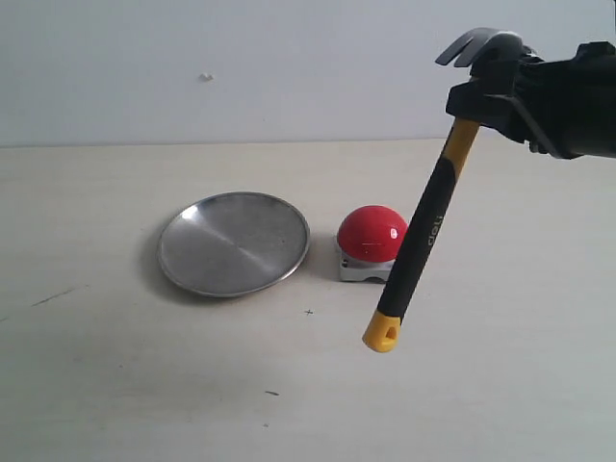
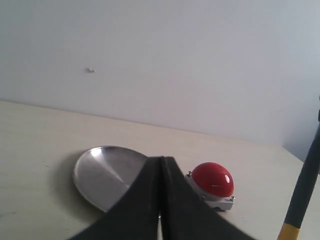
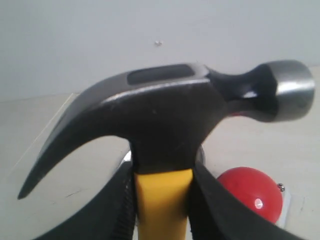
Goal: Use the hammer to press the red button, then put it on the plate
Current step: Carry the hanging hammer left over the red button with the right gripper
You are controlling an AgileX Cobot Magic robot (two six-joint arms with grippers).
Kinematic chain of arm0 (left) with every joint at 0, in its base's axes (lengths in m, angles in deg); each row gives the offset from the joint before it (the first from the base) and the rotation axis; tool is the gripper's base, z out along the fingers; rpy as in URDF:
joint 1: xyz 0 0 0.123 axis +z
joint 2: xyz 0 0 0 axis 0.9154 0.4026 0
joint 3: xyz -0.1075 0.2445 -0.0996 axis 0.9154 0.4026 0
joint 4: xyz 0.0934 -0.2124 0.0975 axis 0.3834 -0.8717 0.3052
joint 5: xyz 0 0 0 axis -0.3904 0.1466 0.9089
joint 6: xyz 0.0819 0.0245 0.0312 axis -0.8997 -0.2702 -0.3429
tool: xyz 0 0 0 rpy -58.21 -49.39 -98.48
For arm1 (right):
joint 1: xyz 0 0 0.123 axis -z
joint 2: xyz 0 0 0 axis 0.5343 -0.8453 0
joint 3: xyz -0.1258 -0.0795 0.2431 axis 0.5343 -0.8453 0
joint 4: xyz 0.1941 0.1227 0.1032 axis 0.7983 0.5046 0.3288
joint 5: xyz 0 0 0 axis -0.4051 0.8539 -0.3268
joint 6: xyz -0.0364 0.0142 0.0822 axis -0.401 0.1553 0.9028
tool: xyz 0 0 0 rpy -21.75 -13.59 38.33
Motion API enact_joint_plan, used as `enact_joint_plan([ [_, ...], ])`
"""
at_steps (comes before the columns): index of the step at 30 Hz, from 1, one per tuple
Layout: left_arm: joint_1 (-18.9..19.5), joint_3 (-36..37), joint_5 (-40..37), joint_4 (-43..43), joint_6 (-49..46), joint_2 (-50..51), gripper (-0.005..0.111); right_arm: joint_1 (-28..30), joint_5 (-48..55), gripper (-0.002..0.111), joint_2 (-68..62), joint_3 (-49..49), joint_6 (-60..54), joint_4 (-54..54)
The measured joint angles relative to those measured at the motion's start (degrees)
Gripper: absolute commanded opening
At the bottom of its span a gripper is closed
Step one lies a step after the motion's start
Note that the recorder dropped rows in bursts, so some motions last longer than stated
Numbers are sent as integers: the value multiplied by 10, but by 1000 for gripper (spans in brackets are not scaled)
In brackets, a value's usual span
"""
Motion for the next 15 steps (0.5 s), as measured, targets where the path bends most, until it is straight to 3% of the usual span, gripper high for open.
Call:
enact_joint_plan([
  [6,0,0,-3,54,16,0,0,0,74,0,-13,47,81,-38],
  [11,0,0,-9,56,21,0,0,0,75,0,-43,102,241,-257],
  [13,0,0,-9,65,37,0,0,0,36,0,-43,103,253,-264],
  [15,0,0,-4,80,49,0,0,0,15,0,-43,99,206,-192],
])
